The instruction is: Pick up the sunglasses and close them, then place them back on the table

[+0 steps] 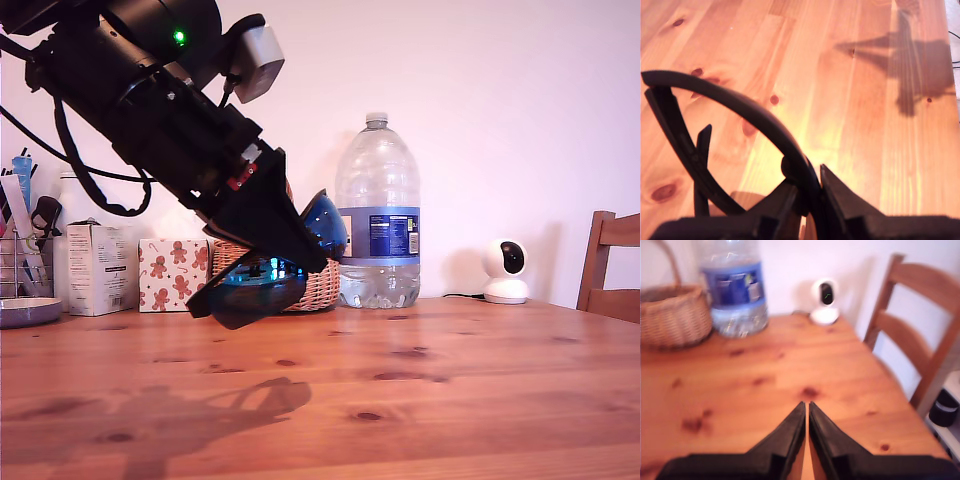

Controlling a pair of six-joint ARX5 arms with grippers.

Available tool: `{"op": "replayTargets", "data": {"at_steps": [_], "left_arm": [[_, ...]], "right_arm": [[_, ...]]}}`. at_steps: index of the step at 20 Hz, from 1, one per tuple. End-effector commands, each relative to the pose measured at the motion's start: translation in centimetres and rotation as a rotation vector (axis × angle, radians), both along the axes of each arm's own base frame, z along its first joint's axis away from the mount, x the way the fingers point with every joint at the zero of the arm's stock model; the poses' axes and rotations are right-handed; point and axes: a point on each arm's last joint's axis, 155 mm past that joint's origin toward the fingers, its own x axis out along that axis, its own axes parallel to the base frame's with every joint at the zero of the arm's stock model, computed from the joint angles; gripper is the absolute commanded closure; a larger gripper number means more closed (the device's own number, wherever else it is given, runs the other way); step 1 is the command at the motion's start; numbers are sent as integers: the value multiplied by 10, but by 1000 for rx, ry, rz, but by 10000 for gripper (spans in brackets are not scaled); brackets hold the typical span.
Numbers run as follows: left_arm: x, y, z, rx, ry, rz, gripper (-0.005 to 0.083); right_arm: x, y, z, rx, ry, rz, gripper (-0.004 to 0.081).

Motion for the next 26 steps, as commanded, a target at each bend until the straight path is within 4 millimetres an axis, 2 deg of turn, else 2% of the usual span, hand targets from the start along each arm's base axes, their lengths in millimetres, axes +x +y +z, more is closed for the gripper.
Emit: {"op": "replayTargets", "data": {"at_steps": [1, 9, 15, 16, 19, 20, 26], "left_arm": [[2, -2, -5, 9, 24, -5, 792], [-3, -4, -53, 208, 298, -20, 792], [-7, -5, -66, 268, 374, -34, 780], [-7, -5, -67, 270, 380, -30, 756], [-9, -5, -69, 275, 384, -34, 554], [-9, -5, -68, 274, 383, -35, 512], [-9, -5, -69, 279, 376, -38, 502]], "right_arm": [[-2, -1, 6, 9, -22, -3, 783], [-2, 5, 7, 14, -23, 28, 783], [-2, 6, 6, 16, -21, 34, 783], [-2, 6, 6, 20, -21, 34, 783], [-2, 6, 6, 25, -21, 34, 783], [-2, 6, 6, 31, -21, 33, 783], [-3, 9, 6, 39, -21, 50, 783]]}}
